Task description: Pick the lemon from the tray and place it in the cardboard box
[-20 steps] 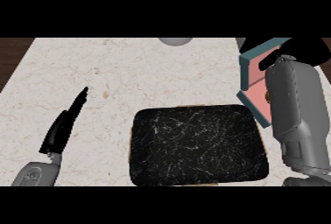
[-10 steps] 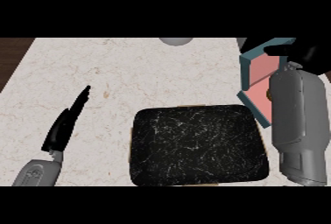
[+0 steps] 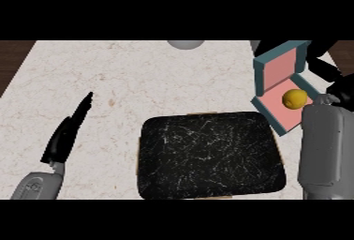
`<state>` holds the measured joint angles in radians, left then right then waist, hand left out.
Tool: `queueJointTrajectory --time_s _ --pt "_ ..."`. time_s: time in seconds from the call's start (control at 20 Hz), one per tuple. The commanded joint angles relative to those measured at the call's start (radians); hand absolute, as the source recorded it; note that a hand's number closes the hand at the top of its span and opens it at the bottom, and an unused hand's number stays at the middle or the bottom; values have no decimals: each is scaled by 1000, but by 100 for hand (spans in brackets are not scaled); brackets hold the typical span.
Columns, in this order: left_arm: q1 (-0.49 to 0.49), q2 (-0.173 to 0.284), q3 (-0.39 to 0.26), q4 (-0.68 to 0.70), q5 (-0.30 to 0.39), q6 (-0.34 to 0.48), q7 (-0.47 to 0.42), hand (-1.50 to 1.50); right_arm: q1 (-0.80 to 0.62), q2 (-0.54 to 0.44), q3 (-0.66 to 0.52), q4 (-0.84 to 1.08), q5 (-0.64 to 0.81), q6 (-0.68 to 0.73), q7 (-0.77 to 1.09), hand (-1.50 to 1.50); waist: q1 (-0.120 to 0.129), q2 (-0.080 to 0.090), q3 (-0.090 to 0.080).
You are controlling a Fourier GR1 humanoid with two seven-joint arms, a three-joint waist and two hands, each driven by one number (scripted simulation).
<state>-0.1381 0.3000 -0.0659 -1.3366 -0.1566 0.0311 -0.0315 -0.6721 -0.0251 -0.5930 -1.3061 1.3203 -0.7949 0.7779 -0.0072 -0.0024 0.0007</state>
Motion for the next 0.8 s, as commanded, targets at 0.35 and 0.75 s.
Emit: queueJointTrajectory --time_s 0.35,0.75 --pt "-43 -33 9 64 -26 4 -8 0 422 25 119 -357 -192 -241 -89 -150 -6 2 -1" --pt "-22 -18 33 -6 -31 -31 40 0 786 25 333 -557 -222 -340 -3 -150 3 1 -1"
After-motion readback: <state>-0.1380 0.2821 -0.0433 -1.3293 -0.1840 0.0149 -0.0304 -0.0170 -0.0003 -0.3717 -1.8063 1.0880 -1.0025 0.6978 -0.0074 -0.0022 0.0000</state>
